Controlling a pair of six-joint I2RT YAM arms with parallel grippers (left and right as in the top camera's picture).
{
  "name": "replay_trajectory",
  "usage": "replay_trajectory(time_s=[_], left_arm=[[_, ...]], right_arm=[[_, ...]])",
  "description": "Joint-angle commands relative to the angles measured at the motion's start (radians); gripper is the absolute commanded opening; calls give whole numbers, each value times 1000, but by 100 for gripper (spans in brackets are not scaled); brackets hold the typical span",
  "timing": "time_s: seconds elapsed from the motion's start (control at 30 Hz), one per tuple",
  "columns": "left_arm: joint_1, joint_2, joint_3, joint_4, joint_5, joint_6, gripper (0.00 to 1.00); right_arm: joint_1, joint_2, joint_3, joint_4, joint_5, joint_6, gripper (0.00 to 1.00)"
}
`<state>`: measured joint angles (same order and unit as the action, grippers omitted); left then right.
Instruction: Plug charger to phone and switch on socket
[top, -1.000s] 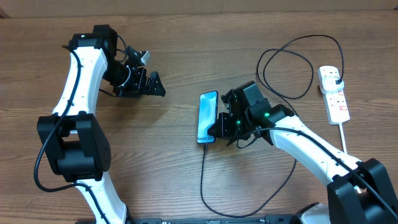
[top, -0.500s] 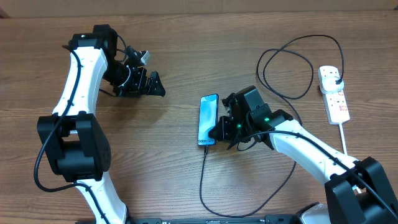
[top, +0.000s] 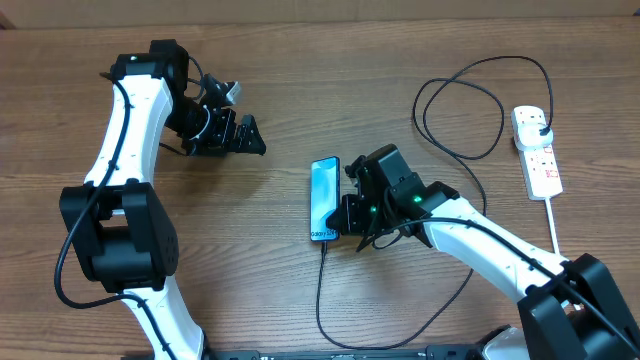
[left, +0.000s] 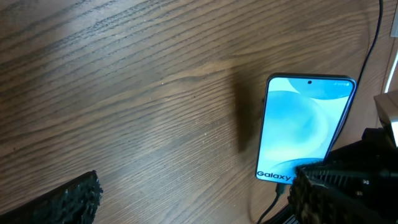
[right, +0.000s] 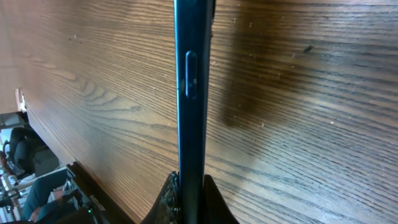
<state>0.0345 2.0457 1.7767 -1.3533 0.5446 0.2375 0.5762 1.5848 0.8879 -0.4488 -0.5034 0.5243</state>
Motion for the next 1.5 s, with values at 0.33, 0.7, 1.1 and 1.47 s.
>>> replay_trajectory(time_s=[0.33,0.7,1.1,1.47], left_arm=[[-5,-21,18,2,-3,-6,100],[-5,-21,18,2,-3,-6,99],[-5,-21,18,2,-3,-6,100],[-5,-21,18,2,-3,-6,100]], right_arm=[[30,-4,0,11,35,7,4],[30,-4,0,10,77,6,4],[30,-4,0,6,85,7,4],[30,11,0,-11,84,135,4]])
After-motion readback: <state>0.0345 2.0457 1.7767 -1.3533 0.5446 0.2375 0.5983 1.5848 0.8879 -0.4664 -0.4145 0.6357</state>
